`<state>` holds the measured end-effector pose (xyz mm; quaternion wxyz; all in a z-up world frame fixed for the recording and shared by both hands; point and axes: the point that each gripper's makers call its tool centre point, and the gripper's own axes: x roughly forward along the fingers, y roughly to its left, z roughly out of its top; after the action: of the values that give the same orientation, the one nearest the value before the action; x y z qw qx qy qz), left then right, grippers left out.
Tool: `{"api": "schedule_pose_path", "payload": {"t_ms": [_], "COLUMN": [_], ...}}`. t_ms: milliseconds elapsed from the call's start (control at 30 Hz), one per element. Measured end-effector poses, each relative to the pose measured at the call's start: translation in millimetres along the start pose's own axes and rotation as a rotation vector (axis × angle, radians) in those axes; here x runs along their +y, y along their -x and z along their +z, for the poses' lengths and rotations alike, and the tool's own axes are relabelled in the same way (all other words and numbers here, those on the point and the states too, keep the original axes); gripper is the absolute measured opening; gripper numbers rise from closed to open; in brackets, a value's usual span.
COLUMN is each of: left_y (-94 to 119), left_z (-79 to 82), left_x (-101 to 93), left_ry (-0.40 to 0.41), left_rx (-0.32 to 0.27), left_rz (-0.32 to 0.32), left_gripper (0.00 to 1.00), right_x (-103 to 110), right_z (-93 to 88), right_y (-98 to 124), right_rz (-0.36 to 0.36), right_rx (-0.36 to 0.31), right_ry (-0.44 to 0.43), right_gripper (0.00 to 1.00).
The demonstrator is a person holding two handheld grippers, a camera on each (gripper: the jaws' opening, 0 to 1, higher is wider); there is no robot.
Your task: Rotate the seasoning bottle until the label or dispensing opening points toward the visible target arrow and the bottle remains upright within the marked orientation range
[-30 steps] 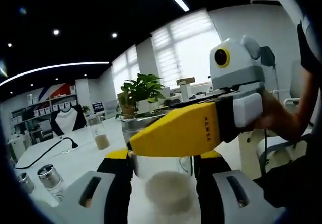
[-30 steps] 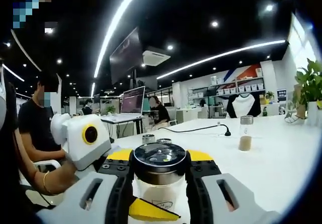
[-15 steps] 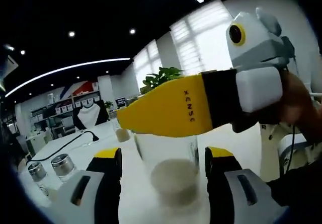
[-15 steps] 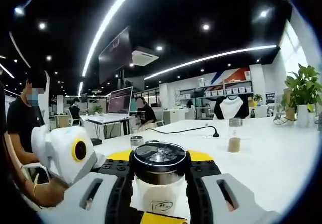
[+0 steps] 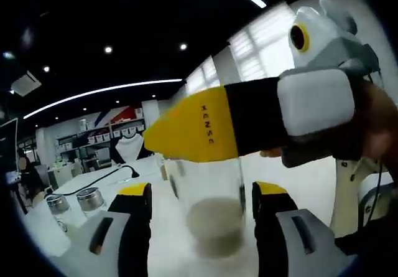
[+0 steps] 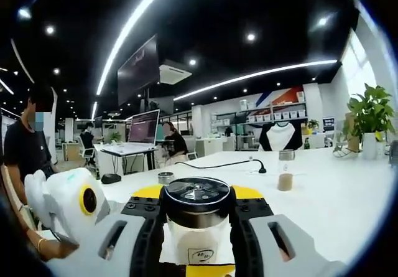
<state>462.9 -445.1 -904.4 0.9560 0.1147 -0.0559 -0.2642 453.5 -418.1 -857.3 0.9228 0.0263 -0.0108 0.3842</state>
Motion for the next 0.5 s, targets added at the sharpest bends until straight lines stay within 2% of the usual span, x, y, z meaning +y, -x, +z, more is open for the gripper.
{"api": "schedule_pose_path", "payload": {"t_ms": [200,367,500], "left_y": [-4.2,-6.2,-7.5], "left_z": [1.9,-3.2,-15.3], "left_x": [-7.5,-8.2,-2.6], "left_ry": [-0.015,-0.025,-0.031], "left_rx": [0.007,0.026,0.084], "left_rz": [-0.021,-0.004,0.027], "left_gripper": [0.67,0.67,0.66], "right_x": [4.3,6.1,7.6], "right_z": [-3.0,-3.7,-4.6], "right_y": [0.5,0.9,1.6], "right_rz": [0.008,0.01,0.011], "right_rx": [0.001,-0.002,-0.001], "right_ry": [-0.017,-0.022,-0.021], "right_gripper": [0.37,0.37,0.37]}}
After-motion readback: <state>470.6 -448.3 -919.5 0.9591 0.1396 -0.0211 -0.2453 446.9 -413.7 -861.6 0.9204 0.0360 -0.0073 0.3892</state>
